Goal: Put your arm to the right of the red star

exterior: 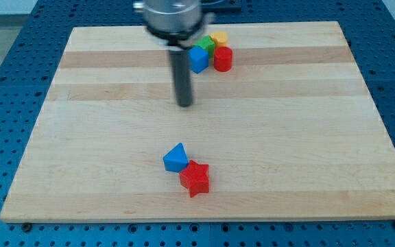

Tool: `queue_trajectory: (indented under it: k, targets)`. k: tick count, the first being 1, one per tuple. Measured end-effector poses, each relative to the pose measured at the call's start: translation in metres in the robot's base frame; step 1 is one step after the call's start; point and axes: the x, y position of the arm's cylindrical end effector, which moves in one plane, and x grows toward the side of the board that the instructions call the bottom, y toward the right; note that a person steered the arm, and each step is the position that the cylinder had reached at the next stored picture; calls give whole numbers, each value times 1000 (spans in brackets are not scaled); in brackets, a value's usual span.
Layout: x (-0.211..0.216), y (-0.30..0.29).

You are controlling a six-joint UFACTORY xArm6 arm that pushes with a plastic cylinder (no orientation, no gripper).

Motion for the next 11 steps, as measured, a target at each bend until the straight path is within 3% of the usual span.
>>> queue_trajectory:
  k: [1, 2, 3, 4, 5, 7, 11]
  targets:
    - [-12, 73]
    - [-26, 84]
    - [3, 83]
    - [81, 74]
    - [83, 74]
    - [140, 74]
    - [143, 29]
